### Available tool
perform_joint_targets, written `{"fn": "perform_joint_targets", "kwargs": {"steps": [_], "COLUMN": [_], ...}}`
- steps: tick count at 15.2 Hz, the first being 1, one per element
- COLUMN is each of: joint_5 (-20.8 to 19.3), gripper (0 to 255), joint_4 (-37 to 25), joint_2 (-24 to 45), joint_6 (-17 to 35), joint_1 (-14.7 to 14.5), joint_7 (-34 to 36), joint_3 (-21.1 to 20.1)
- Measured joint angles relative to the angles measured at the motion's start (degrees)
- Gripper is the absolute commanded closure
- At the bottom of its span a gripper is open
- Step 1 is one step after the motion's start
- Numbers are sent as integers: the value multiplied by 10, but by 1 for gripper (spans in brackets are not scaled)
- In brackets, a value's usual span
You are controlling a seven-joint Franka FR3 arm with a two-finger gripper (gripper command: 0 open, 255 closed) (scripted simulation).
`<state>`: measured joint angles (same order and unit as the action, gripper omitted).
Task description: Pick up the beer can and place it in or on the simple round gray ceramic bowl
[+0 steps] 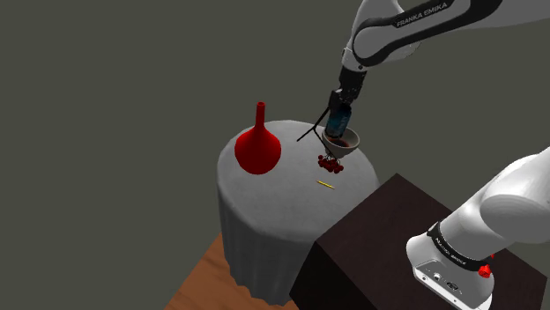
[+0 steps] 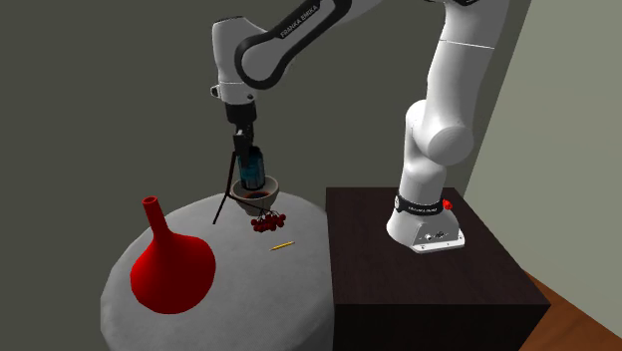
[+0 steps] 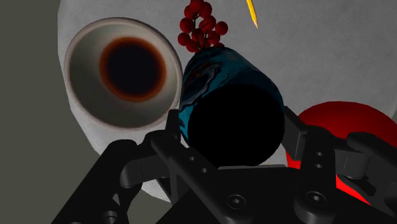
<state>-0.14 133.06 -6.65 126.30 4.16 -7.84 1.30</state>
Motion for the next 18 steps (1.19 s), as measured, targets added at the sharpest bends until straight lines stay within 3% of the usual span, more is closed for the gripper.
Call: {"fn": "perform_joint_targets", "kwargs": {"steps": [8, 18], "joint_5": [0, 6], "gripper": [255, 255], "joint_4": [-87, -68], "joint_2": [52, 93], "joint_6": [-35, 25], "joint_1": [51, 59], "joint_7": [-110, -133], "joint_3": [60, 69]}}
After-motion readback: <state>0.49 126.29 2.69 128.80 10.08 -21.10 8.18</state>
